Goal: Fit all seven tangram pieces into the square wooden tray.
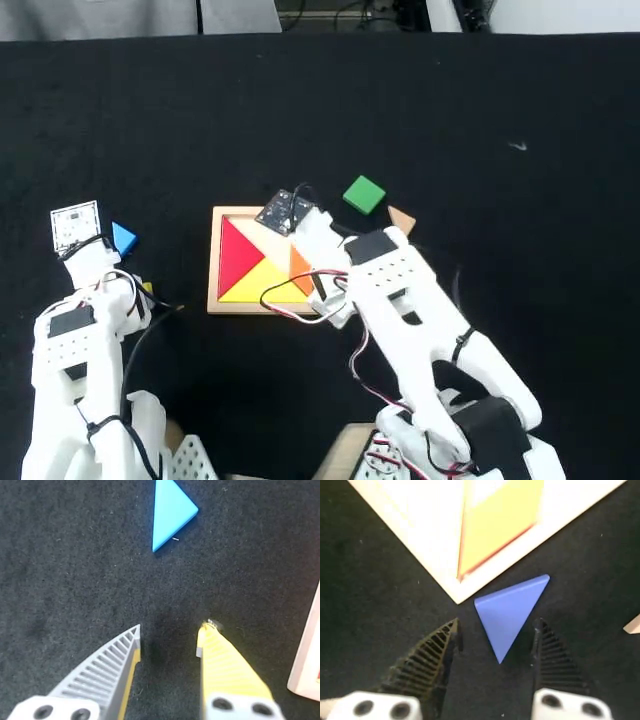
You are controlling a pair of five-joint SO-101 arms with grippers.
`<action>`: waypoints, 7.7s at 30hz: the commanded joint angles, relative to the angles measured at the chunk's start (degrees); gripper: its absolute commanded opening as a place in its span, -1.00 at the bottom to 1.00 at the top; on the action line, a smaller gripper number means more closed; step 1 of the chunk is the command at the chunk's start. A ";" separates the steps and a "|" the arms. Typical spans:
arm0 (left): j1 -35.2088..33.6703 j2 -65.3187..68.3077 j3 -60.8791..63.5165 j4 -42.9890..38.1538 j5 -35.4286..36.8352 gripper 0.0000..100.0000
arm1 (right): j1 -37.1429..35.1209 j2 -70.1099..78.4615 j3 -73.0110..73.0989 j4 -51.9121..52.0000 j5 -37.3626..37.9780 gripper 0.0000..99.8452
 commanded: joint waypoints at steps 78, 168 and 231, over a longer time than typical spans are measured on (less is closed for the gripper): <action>0.66 -1.14 -0.22 -0.88 0.18 -0.62 | 8.70 -2.24 7.08 -3.25 9.93 -0.46; 0.66 -1.14 -0.22 -0.79 0.18 -0.62 | 5.80 13.41 2.07 -5.10 -4.57 -0.57; 0.75 -1.14 -0.22 -0.79 0.18 -0.62 | 1.05 33.10 -52.35 11.60 -2.02 -0.98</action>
